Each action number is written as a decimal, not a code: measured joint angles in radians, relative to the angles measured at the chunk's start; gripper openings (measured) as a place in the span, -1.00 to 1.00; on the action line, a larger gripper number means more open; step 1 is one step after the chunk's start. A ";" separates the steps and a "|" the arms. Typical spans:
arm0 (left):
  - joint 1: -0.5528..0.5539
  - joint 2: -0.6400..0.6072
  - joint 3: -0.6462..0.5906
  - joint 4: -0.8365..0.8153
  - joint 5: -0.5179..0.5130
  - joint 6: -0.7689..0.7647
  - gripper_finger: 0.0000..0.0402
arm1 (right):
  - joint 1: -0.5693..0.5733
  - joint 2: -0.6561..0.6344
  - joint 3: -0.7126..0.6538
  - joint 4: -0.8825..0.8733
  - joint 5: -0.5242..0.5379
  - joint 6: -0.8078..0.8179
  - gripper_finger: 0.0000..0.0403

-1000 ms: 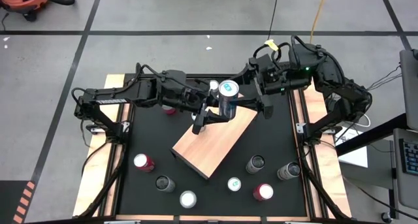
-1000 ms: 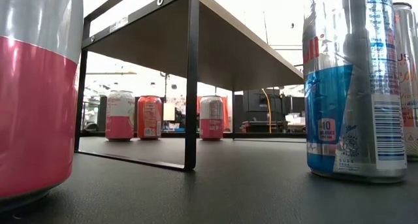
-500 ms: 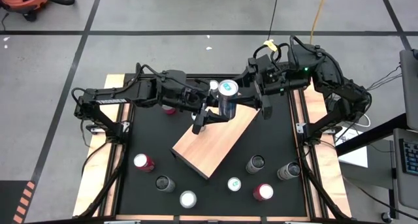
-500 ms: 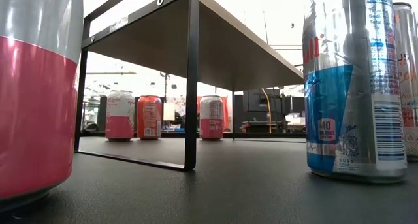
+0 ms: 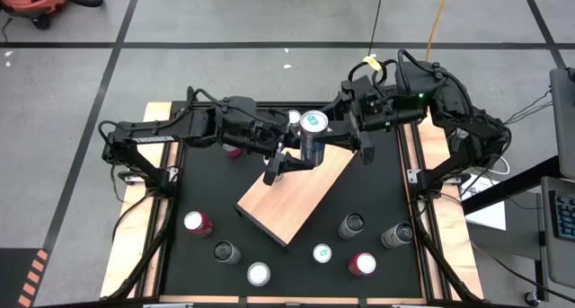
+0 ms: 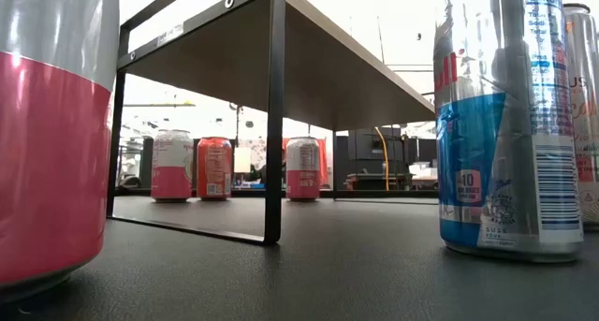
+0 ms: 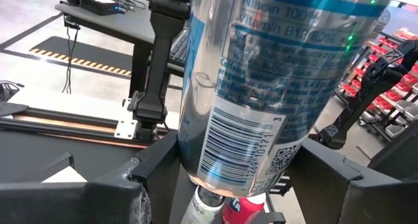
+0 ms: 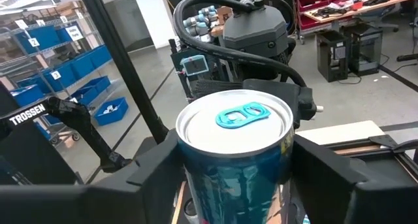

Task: Place canned beverage on shelf
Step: Put the top blue soda can on the shelf aligned with the blue soda can

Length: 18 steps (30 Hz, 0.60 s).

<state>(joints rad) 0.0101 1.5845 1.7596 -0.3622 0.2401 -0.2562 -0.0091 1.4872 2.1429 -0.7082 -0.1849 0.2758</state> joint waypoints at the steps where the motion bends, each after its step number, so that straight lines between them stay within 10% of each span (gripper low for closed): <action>1: 0.000 0.000 0.000 0.000 0.000 0.000 0.20 | 0.002 0.000 0.000 0.000 0.002 -0.002 0.29; 8: 0.000 0.000 0.000 -0.006 0.000 0.000 0.20 | 0.004 0.026 -0.001 0.014 0.003 -0.007 0.53; 18: 0.000 0.000 -0.001 -0.041 0.000 -0.004 0.20 | 0.004 0.036 -0.001 0.044 0.002 -0.001 0.30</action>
<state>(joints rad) 0.0097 1.5845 1.7588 -0.4030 0.2403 -0.2600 -0.0048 1.5230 2.1422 -0.6647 -0.1829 0.2749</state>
